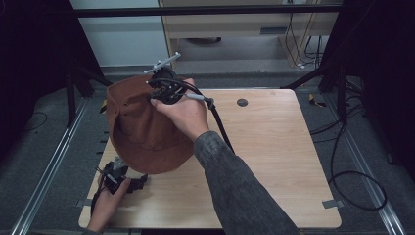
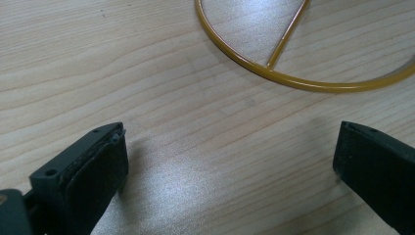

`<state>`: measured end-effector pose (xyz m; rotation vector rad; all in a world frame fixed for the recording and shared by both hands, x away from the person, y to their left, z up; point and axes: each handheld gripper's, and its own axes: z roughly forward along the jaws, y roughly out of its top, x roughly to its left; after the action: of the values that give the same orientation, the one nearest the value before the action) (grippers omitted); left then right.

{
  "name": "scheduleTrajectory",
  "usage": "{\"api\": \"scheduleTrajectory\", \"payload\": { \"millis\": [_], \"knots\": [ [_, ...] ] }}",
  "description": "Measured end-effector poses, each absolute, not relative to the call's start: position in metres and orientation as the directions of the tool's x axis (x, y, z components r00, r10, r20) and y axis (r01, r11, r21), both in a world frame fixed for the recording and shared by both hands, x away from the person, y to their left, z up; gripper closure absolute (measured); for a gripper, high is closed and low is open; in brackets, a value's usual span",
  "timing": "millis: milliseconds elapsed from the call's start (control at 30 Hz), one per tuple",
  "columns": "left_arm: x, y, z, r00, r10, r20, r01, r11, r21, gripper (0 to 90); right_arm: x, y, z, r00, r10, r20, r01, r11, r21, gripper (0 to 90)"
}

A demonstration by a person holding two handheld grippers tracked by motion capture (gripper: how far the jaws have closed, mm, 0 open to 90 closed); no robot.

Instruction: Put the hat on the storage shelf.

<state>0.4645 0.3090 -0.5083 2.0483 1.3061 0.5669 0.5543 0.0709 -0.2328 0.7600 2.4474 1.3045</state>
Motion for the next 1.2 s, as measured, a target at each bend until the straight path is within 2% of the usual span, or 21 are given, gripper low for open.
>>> {"api": "scheduleTrajectory", "payload": {
  "millis": [200, 467, 533, 867, 967, 1200],
  "knots": [
    [0.464, 0.309, -0.508, 0.414, 0.91, 0.019, 0.636, -0.304, 0.709, 0.0, 0.556, 0.069, -0.234, -0.823, 0.568, 0.022, 0.331, 0.448, 0.83, 79.1],
    [0.464, 0.309, -0.508, 0.414, 0.91, 0.019, 0.636, -0.305, 0.709, 0.0, 0.554, 0.067, -0.236, -0.819, 0.572, 0.036, 0.34, 0.435, 0.833, 69.6],
    [0.464, 0.309, -0.508, 0.414, 0.91, 0.02, 0.636, -0.305, 0.709, 0.0, 0.553, 0.063, -0.235, -0.819, 0.572, 0.046, 0.342, 0.421, 0.84, 62.7],
    [0.464, 0.309, -0.508, 0.415, 0.91, 0.021, 0.636, -0.306, 0.708, 0.0, 0.55, 0.053, -0.235, -0.821, 0.569, 0.048, 0.34, 0.42, 0.842, 53.2],
    [0.464, 0.309, -0.508, 0.416, 0.909, 0.019, 0.637, -0.306, 0.708, 0.0, 0.543, 0.046, -0.235, -0.825, 0.564, 0.038, 0.331, 0.428, 0.841, 47.4],
    [0.464, 0.309, -0.508, 0.416, 0.909, 0.019, 0.636, -0.305, 0.708, 0.0, 0.536, 0.031, -0.237, -0.818, 0.575, 0.035, 0.329, 0.415, 0.848, 42.8]
  ]
}}
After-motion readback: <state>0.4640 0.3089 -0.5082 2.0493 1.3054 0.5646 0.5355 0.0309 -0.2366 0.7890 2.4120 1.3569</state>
